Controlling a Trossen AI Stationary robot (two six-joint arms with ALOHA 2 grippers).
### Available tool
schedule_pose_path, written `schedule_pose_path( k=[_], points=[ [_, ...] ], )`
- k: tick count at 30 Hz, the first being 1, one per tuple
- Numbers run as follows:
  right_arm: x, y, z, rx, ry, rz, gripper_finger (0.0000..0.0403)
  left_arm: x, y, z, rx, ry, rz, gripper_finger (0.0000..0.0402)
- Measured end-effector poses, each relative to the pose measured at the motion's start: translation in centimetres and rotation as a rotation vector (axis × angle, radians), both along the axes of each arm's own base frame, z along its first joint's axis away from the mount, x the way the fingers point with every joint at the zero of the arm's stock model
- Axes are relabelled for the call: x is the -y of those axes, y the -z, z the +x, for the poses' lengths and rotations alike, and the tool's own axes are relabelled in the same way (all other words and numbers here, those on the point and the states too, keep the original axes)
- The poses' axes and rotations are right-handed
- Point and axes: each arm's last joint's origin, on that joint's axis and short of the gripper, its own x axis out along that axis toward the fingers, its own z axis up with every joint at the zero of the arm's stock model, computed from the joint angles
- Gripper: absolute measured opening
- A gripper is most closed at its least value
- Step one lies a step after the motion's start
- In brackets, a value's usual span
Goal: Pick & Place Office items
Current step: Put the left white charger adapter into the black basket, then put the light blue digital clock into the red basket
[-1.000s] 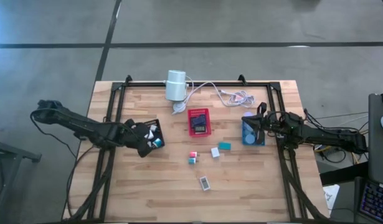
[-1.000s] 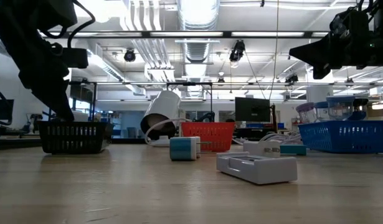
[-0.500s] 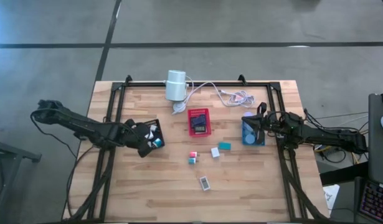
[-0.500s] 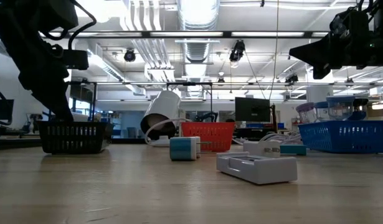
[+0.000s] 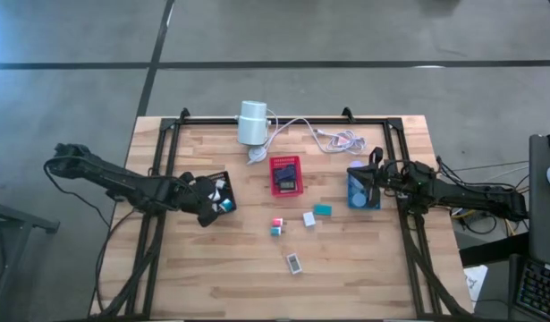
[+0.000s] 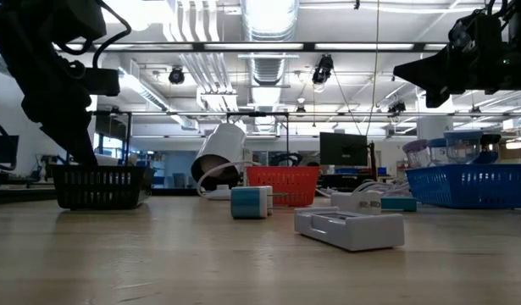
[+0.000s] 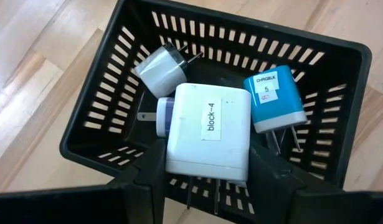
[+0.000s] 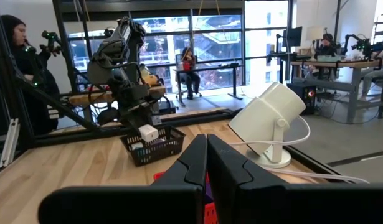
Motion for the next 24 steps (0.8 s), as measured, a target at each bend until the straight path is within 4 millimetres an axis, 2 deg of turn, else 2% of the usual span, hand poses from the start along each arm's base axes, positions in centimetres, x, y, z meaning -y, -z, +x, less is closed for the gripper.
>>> schedule_pose_path(
  k=[9,11,15,18,21,24],
  points=[
    [0.0,0.0,0.0,0.000,0.000,0.001,0.0008,0.0,0.0,0.1,0.008,0.002,-0.004,0.0155],
    [0.0,0.0,0.0,0.000,0.000,-0.001,0.0008,0.1,0.0,0.2,0.015,0.014,-0.002,0.0185],
    [0.0,0.0,0.0,0.001,0.000,0.000,0.0008,0.1,-0.1,0.4,0.042,0.019,0.012,0.0276],
    [0.0,0.0,0.0,0.000,0.000,0.000,0.0008,0.0,-0.2,0.6,0.061,0.025,0.035,0.0329],
    [0.0,0.0,0.0,0.000,0.000,-0.001,0.0008,0.1,-0.6,1.0,0.104,0.065,0.058,0.0357],
    [0.0,0.0,0.0,0.001,0.000,0.001,0.0008,0.7,-1.9,1.8,0.258,0.165,0.069,0.0360]
  ],
)
